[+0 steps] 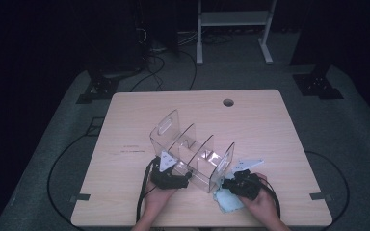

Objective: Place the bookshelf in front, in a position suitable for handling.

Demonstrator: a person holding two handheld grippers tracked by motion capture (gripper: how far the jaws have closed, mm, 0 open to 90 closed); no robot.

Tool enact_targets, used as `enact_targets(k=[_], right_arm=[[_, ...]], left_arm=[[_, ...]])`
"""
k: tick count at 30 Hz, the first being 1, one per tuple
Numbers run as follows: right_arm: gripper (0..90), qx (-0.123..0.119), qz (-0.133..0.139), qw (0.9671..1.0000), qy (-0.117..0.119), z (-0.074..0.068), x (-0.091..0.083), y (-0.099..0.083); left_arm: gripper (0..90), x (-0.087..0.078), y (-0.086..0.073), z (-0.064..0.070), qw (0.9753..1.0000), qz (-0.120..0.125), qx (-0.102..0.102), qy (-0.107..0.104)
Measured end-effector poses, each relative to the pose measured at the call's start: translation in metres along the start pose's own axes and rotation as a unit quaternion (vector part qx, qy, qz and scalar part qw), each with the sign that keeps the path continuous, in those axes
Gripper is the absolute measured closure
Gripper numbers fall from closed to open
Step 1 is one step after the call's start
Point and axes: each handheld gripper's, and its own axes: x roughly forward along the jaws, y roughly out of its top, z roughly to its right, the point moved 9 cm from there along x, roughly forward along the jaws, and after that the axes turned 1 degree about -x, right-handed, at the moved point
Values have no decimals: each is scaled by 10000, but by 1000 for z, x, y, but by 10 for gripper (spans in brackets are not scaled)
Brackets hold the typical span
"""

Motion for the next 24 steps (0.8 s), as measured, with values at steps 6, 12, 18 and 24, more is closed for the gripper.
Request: enact_targets(k=[6,12,18,24], right_arm=[[851,-272,16,9991,338,-24,3,-1],[849,-10,222,9996,-154,12,-4,5],[849,-44,240,9997,-54,11,-8,8],[849,-75,225,9997,-22,5,-2,6]], left_arm=[[86,-2,-1,-1,10000,-39,15,-42],[86,-3,-1,-1,10000,-41,41,-71],[85,-3,-2,-1,10000,-26,37,-88],[86,-5,-3,-2,9999,-78,51,-93]])
